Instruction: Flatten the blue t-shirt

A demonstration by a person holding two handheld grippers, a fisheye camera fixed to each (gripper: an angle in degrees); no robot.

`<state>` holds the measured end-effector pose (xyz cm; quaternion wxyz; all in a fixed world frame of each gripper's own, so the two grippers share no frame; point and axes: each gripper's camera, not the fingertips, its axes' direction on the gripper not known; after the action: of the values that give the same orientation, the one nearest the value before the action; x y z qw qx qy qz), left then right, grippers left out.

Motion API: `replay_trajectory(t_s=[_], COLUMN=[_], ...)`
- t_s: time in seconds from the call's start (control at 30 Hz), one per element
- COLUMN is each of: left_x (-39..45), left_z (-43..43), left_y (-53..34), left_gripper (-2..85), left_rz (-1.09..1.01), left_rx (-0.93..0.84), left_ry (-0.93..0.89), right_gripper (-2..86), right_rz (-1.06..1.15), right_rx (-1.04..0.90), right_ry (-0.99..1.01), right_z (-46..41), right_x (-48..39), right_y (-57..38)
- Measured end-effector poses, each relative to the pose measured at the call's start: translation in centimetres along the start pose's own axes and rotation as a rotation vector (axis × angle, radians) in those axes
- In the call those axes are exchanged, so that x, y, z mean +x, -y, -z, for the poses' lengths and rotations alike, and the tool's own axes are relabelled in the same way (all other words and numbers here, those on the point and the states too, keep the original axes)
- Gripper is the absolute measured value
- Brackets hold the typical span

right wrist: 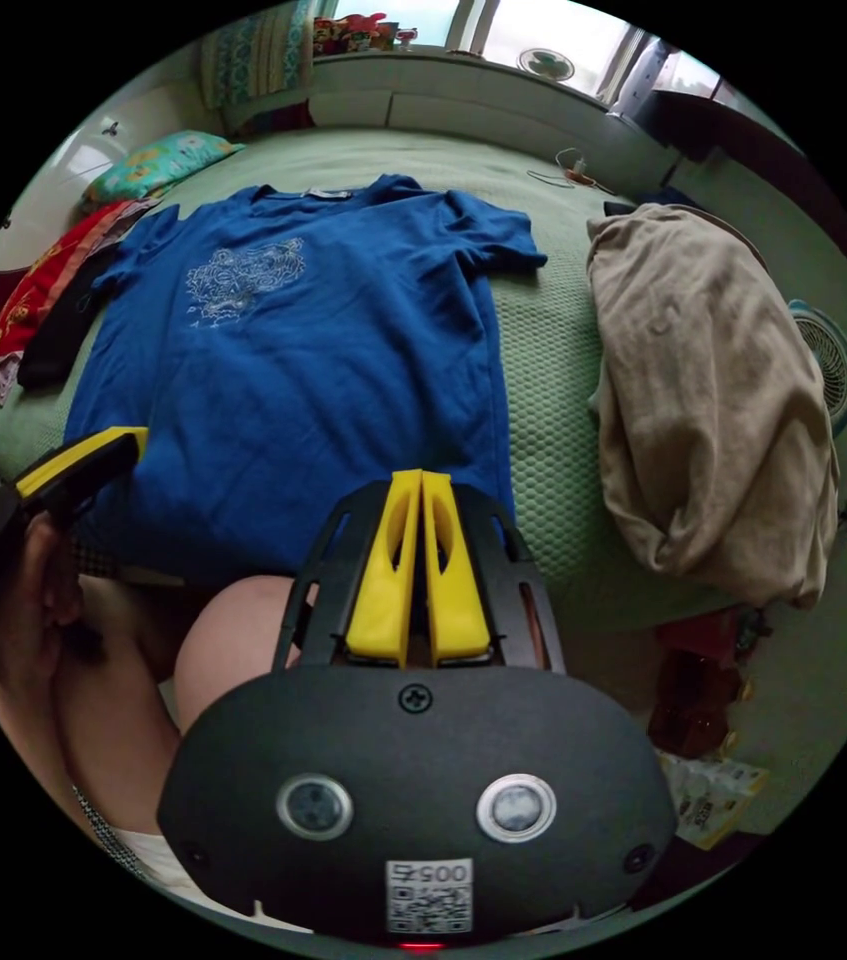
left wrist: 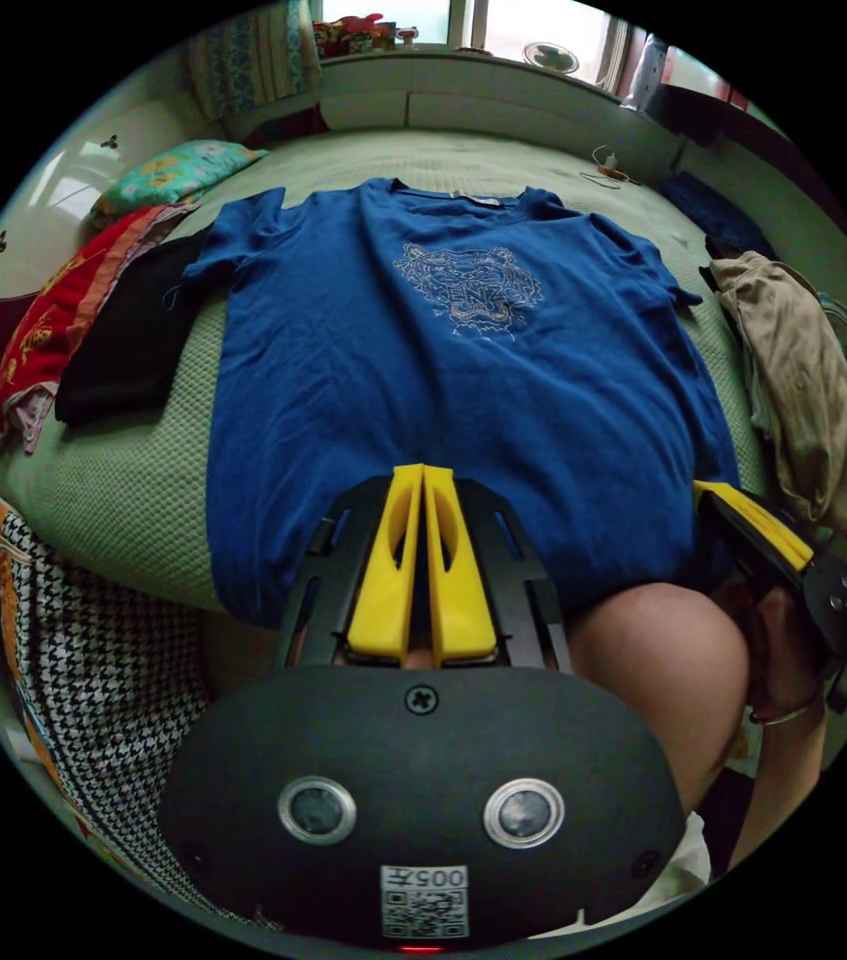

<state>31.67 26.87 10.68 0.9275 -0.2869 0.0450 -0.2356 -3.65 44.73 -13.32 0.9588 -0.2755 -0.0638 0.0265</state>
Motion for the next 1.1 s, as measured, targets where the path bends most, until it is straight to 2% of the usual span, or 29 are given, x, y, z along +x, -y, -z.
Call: replay_trajectory(t_s=[1.1], left_x=[0.3], left_z=[-1.3], left_y=[-0.2], left_gripper=[-0.6], left_rz=[-0.017], left_rx=[0.006], left_ry=[0.02], right_gripper=[-1.0], right_rz=[0.013], right_rx=[0.008], right_ry=[-0.013], right_z=[0.1], right_x=[-2.3], right_y=[0.8])
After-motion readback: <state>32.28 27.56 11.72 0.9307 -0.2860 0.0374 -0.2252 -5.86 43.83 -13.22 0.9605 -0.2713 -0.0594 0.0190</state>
